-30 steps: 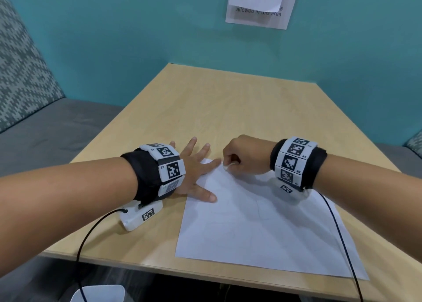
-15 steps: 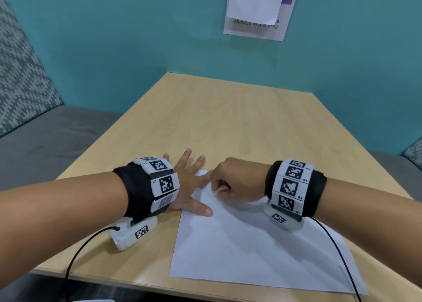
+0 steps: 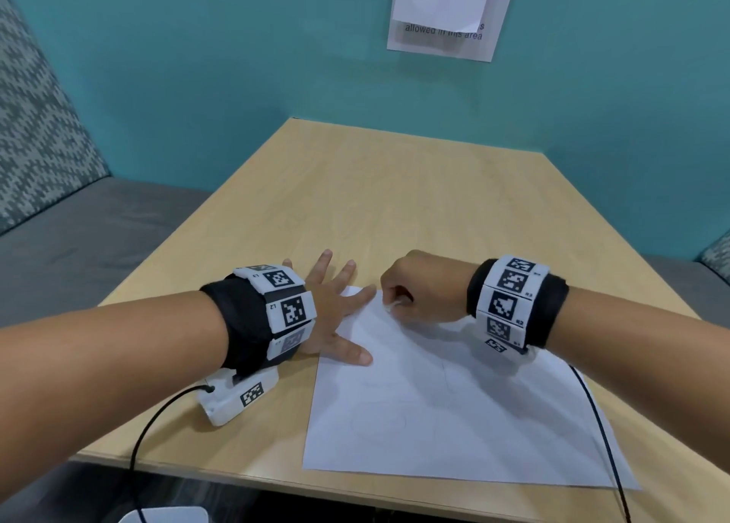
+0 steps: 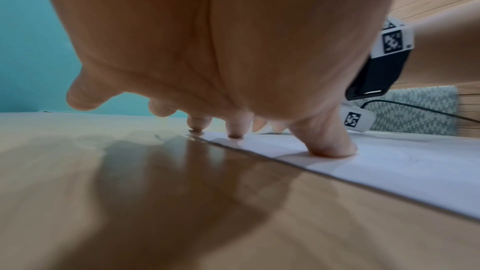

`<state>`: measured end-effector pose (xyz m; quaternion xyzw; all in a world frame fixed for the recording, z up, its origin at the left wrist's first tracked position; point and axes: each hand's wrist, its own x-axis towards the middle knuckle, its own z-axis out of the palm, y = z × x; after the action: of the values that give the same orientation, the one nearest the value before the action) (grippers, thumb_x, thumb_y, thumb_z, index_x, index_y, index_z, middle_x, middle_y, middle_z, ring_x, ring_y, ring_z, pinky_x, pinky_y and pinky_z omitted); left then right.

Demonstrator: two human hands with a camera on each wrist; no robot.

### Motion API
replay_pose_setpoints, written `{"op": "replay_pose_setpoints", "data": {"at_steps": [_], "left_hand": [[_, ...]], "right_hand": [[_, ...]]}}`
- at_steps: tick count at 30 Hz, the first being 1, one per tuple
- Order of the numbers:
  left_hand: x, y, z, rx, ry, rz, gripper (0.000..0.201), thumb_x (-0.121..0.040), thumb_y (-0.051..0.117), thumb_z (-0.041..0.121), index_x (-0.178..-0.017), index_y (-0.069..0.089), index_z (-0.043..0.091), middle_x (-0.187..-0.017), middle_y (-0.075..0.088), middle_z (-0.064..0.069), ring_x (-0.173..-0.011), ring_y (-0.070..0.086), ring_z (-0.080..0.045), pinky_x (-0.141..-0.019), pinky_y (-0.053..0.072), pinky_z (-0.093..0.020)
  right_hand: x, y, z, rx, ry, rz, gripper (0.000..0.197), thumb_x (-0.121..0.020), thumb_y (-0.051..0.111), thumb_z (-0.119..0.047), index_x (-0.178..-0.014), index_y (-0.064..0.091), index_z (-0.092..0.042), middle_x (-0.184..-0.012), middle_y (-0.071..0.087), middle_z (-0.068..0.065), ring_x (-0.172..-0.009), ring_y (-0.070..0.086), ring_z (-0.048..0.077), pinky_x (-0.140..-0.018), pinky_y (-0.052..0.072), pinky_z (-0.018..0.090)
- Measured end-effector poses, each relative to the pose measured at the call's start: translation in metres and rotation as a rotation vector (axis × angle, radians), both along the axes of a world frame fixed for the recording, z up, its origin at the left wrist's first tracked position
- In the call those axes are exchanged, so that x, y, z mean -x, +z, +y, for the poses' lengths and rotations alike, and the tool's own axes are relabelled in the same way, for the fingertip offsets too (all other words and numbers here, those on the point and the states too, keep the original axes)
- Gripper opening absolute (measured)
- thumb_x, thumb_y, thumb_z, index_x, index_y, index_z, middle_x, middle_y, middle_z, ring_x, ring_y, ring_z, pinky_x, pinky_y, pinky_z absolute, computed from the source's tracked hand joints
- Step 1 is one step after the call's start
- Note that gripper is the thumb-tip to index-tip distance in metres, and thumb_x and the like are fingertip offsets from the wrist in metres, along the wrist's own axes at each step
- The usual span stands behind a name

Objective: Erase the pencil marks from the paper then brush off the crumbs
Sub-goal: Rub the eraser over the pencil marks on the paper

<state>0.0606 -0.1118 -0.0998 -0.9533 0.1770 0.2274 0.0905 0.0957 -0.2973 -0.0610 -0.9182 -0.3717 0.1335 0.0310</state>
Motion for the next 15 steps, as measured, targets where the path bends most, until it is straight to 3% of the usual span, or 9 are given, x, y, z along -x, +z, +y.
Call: {"op": "replay_pose_setpoints", "data": {"at_steps": [3,6,9,13,15], "left_hand": [[-0.001,-0.001,0.001,0.013,-0.008,-0.002,0.104,-0.076,0.038,0.088,-0.152,-0.018,0.046,-0.161,-0.03,0.001,-0.143,-0.036,-0.033,-0.108,-0.003,-0.076],[0.0,0.0,0.0,-0.009,-0.009,-0.007,0.104,-0.076,0.037,0.089,-0.152,-0.019,0.045,-0.161,-0.03,0.001,-0.144,-0.034,-0.034,-0.108,-0.001,-0.076],[0.001,-0.001,0.0,-0.009,-0.003,-0.019,0.104,-0.076,0.037,0.089,-0.153,-0.018,0.044,-0.162,-0.029,0.002,-0.145,-0.033,-0.034,-0.108,0.0,-0.076],[-0.002,-0.002,0.001,0.007,-0.001,-0.007,0.104,-0.075,0.037,0.09,-0.152,-0.017,0.046,-0.162,-0.03,0.002,-0.144,-0.035,-0.033,-0.108,-0.003,-0.076],[-0.001,-0.001,0.0,-0.001,0.001,-0.007,0.105,-0.075,0.037,0.089,-0.153,-0.018,0.045,-0.161,-0.03,0.002,-0.144,-0.035,-0.033,-0.108,-0.002,-0.076]], "right_hand": [[0.029,-0.008,0.01,-0.013,0.124,0.076,0.011,-0.081,0.054,-0.009,-0.076,0.062,-0.004,-0.065,0.064,0.005,-0.059,0.057,0.021,-0.057,0.047,0.031],[0.014,-0.004,0.003,-0.013,0.068,0.027,0.011,-0.083,0.056,-0.012,-0.074,0.059,-0.015,-0.063,0.057,-0.01,-0.056,0.05,0.006,-0.058,0.041,0.023],[0.004,-0.002,-0.004,-0.016,0.009,-0.005,0.01,-0.084,0.056,-0.014,-0.078,0.064,-0.016,-0.068,0.058,-0.009,-0.059,0.051,0.008,-0.063,0.042,0.026],[0.032,-0.007,0.008,-0.042,0.126,0.095,0.011,-0.083,0.056,-0.011,-0.076,0.063,-0.015,-0.061,0.052,-0.015,-0.054,0.047,0.002,-0.057,0.04,0.02],[0.016,-0.002,0.001,-0.015,0.048,0.044,0.009,-0.084,0.057,-0.013,-0.079,0.064,-0.017,-0.065,0.054,-0.014,-0.059,0.05,0.004,-0.062,0.042,0.021]]}}
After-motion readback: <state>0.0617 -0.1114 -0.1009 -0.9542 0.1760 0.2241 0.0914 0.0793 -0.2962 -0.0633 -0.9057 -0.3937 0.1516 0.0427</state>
